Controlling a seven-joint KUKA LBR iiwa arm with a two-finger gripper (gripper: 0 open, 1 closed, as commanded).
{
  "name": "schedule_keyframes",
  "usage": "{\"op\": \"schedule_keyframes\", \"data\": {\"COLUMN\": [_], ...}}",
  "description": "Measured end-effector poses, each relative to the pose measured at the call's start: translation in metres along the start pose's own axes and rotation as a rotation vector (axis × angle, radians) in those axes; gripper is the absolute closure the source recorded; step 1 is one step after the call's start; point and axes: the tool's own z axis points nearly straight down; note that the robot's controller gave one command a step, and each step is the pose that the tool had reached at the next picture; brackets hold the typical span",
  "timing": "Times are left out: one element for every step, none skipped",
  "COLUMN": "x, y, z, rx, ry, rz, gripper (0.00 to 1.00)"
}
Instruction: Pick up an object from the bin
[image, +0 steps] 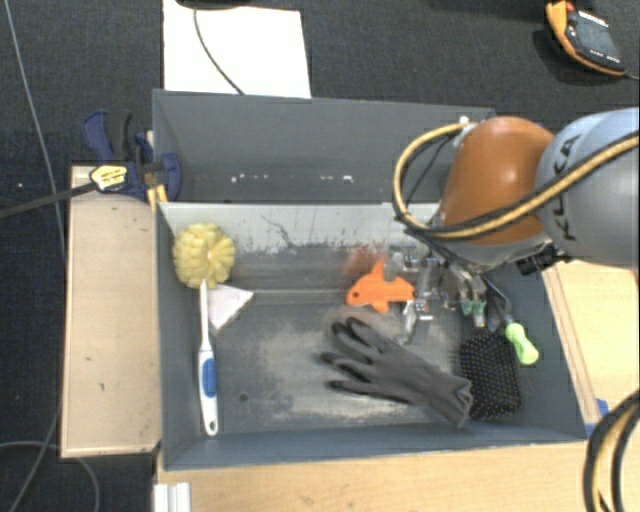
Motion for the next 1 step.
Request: {"op": "schedule_keyframes", "data": {"x": [-0.0018], "y": [0.0000], "z": [-0.0046], "rx": [0.000], "ry": [-0.008], "rz": [0.000], "gripper": [0.00]}}
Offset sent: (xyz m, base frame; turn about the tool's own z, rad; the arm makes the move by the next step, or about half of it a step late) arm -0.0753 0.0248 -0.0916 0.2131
